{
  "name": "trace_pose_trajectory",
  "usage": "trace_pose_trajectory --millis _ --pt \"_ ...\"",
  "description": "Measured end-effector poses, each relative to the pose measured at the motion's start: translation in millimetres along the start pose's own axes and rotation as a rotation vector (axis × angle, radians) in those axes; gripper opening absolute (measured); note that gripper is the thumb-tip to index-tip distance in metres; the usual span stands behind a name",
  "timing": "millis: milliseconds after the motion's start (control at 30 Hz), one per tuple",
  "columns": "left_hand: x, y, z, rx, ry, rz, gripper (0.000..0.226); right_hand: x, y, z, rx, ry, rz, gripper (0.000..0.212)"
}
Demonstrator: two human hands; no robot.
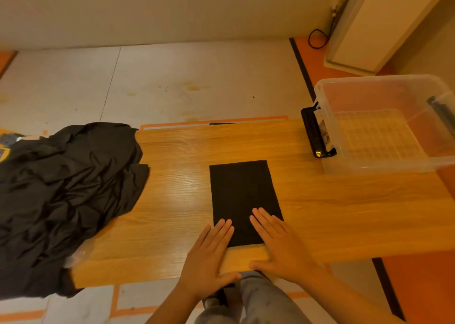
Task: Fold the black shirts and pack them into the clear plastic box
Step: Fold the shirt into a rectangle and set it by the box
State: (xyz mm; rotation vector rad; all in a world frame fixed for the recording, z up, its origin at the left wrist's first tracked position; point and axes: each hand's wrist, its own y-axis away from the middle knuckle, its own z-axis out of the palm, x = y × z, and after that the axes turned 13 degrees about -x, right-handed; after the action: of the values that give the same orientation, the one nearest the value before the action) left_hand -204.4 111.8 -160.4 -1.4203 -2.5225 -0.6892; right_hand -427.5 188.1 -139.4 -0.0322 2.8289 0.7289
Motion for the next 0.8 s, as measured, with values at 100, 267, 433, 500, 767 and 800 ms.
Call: trace_pose_trajectory --millis 100,267,433,500,767,800 --pt "-1 11 5 0.006 -0.066 0.027 0.091 -7 14 14 -0.011 -0.016 -0.012 0.112" --pt "2 28 13 0.061 -0.077 0.048 0.058 -17 29 39 0.123 -0.063 -0.057 0.126" --pt "10 28 14 0.086 -0.043 0.052 0.062 -25 35 43 0.224 -0.017 -0.029 0.135" --pt "13 33 16 0.053 -0.033 0.037 0.070 -26 37 45 0.224 0.002 -0.039 0.122" --pt "13 43 0 0.194 0.036 0.029 0.046 -29 48 38 0.194 -0.148 -0.045 0.079" --pt "13 42 -4 0.225 0.083 0.030 0.033 -29 47 33 0.201 -0.191 -0.034 0.069"
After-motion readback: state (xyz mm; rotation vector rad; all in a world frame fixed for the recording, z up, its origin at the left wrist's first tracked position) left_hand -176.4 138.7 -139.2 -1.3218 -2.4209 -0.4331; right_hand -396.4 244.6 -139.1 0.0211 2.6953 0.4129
